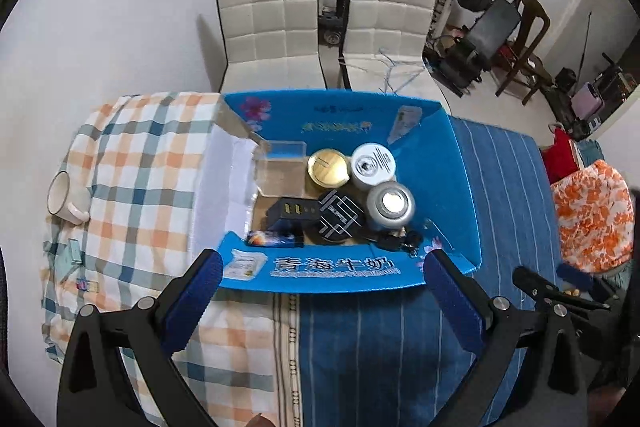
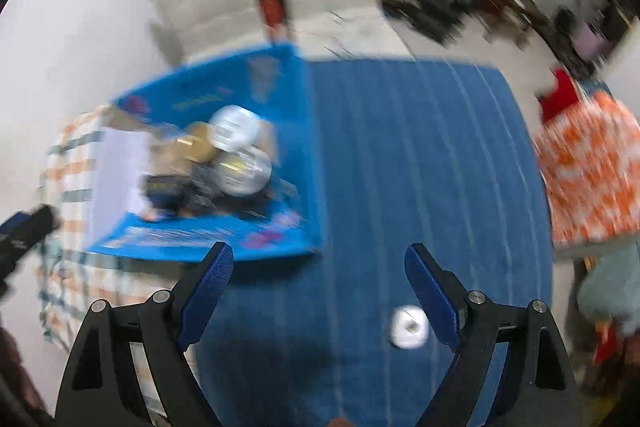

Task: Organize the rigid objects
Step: 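Move the right tool to the white round device and grasp it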

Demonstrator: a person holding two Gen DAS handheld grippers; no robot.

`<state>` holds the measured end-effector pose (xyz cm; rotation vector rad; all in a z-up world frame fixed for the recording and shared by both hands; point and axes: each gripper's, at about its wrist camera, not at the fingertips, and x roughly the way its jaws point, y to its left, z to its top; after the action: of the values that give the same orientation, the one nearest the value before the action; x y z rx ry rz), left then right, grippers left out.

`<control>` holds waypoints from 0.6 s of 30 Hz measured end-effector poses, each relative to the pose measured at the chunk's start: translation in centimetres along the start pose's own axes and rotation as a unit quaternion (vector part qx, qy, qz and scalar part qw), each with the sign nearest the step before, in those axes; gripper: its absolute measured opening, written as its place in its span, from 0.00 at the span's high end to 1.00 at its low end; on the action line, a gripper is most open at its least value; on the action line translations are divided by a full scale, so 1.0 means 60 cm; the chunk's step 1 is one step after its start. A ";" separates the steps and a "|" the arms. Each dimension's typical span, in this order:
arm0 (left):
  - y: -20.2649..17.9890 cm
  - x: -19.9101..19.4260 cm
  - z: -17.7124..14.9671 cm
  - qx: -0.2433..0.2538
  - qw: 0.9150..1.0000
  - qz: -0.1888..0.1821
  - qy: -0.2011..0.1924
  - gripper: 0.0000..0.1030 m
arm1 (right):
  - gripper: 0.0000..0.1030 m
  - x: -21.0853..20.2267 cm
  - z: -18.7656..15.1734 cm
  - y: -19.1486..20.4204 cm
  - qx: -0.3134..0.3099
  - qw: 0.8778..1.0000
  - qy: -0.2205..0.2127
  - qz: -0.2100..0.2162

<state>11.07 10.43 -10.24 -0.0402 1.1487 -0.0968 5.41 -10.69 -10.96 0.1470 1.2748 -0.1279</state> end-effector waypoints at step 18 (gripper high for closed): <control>-0.067 0.185 -0.066 0.041 0.994 0.008 0.096 0.00 | 0.44 0.270 -0.178 -0.175 0.114 0.981 0.141 -0.063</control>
<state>11.72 5.42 -21.62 0.0529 1.3368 -0.1350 -1.85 -19.34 -29.94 0.2889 1.5500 -0.3743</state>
